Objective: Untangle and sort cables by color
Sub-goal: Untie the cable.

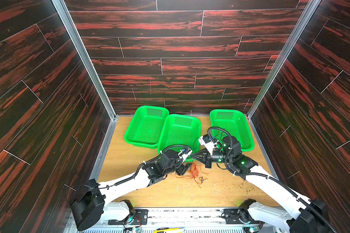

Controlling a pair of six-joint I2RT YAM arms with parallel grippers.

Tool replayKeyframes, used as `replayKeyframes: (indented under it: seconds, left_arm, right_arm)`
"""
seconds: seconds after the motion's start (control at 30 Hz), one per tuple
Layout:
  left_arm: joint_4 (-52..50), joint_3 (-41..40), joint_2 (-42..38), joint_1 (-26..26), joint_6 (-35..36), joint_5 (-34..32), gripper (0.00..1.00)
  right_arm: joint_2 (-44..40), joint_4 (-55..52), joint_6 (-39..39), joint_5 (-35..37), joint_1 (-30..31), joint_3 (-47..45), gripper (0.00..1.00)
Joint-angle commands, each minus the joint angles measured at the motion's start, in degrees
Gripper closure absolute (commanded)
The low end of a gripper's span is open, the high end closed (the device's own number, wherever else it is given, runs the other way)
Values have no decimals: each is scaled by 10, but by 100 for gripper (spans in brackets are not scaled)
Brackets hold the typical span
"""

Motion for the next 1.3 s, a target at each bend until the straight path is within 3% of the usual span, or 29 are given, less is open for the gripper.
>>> replayKeyframes:
  seconds: [0.0,0.1,0.33,0.53,0.77,1.27]
  left_arm:
    - [15,-5,1,1,23,5,44]
    - [17,-8,6,1,22,15,50]
    - [15,-13,8,1,27,10,85]
    - [2,-32,9,1,7,0,100]
    - [5,-57,16,1,-11,-37,100]
    - [-6,-68,50,2,-48,-64,100]
  right_arm:
    - [1,5,-6,-16,1,21,100]
    - [4,8,-6,-18,-1,23,100]
    - [-7,8,-7,13,-1,21,100]
    - [-67,39,21,53,-26,6,100]
    - [-140,41,37,89,-61,20,100]
    - [-190,-125,-20,169,-116,113,100]
